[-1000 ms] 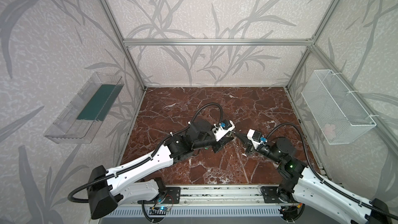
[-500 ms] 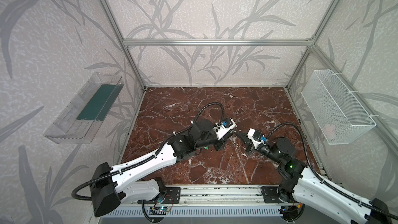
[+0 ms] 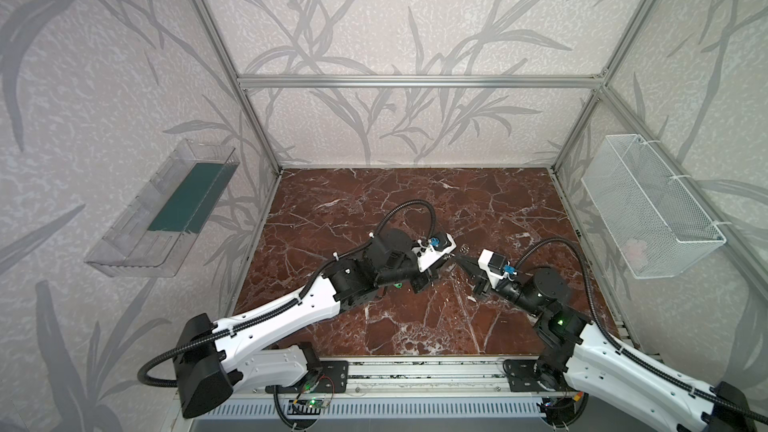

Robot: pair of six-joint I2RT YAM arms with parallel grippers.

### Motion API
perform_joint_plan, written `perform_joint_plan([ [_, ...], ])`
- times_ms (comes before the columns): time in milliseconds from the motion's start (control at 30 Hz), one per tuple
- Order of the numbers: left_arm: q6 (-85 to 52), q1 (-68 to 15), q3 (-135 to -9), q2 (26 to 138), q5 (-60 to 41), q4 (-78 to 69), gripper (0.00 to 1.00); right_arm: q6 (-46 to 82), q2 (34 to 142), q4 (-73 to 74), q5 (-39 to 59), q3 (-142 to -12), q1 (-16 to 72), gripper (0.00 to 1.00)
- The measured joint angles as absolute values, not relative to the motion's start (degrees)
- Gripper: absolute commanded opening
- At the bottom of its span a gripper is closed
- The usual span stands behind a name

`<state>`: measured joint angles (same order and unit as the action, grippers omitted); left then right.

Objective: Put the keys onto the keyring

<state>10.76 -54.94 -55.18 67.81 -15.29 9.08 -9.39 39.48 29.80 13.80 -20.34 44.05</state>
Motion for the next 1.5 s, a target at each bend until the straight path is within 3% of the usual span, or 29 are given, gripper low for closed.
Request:
perform_joint_plan([
  [367, 14.9, -54.2, -60.7, 71.1, -22.1, 16.0, 0.00, -8.6, 38.1, 31.1, 16.2, -19.6, 44.1, 0.00],
  [500, 15.7, -53.9, -61.0, 71.5, -22.8, 16.3, 0.19, -8.4, 38.1, 31.7, 17.0, -19.1, 44.1, 0.00],
  [600, 16.4, -53.0, -60.6, 70.1, -22.4, 16.5, 0.24, -8.4, 37.3, 31.9, 17.0, -18.5, 44.1, 0.00],
  [867, 18.4, -51.5, -59.2, 61.9, -20.6, 16.7, 0.24, -8.5, 36.7, 32.1, 18.5, -18.1, 44.0, 0.00],
  [1500, 19.5, -51.5, -59.4, 65.1, -26.7, 14.8, 0.20, -7.1, 38.6, 35.2, 22.4, -18.1, 44.0, 0.00],
])
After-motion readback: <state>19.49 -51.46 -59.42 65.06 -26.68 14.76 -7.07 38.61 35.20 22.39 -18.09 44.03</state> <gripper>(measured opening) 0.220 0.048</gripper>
